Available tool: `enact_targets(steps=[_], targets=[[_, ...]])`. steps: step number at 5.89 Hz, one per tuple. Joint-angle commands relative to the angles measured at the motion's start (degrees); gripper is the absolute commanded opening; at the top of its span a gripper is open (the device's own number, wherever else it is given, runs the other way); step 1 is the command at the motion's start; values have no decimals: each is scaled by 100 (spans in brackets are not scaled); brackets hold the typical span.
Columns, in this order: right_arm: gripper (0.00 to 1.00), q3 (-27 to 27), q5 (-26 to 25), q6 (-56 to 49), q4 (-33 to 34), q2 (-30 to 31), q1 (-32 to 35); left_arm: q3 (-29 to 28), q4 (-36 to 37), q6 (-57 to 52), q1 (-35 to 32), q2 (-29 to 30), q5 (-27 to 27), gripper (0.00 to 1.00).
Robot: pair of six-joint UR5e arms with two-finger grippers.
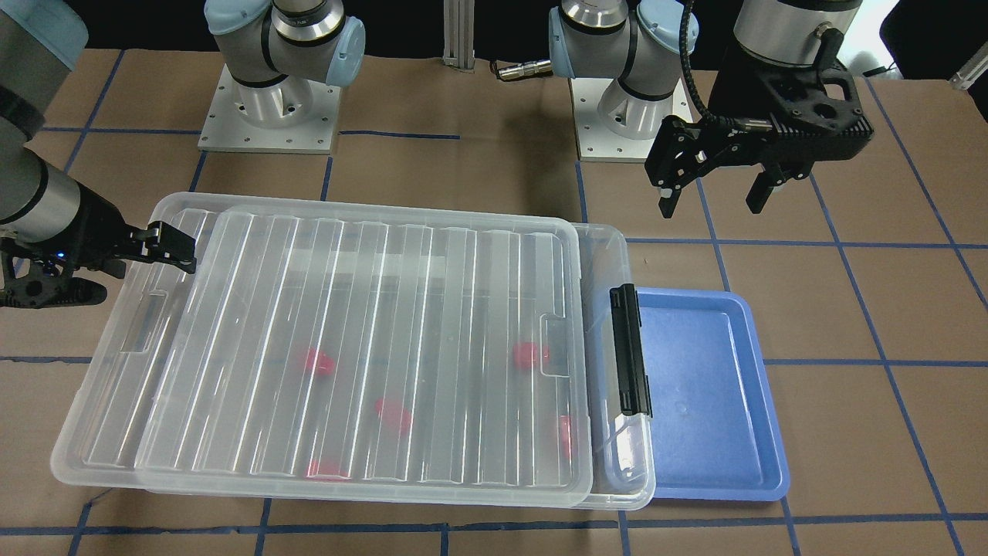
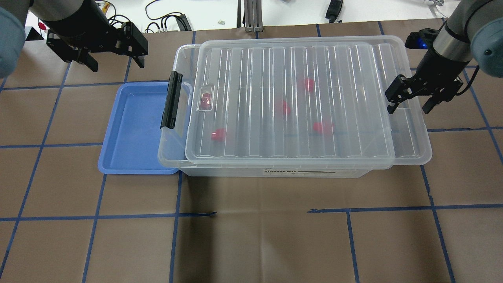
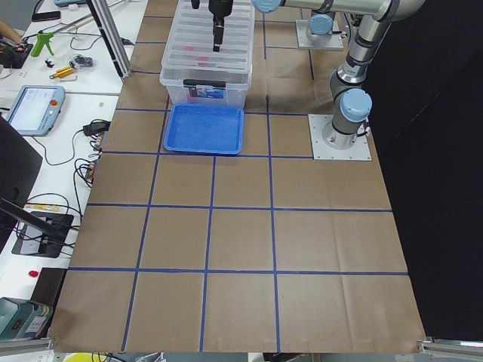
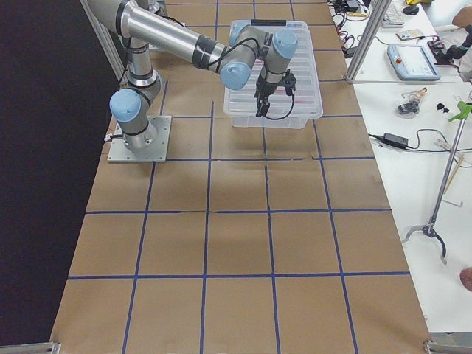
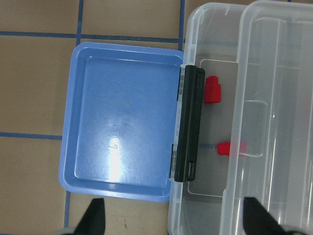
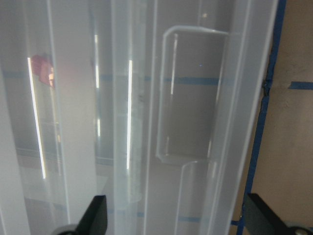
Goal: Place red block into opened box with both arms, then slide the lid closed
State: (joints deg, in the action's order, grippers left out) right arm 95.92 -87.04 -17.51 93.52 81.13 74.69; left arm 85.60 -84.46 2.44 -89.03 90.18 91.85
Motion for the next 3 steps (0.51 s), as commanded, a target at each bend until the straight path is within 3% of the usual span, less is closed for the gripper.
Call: enact_targets(steps=[1,3], targets=[[100,-38,-49,552,17,296,464,0,0,-7,0,0,0,99],[100,-309,-76,1526,9,377,1237,0,0,-7,0,9,0,99]])
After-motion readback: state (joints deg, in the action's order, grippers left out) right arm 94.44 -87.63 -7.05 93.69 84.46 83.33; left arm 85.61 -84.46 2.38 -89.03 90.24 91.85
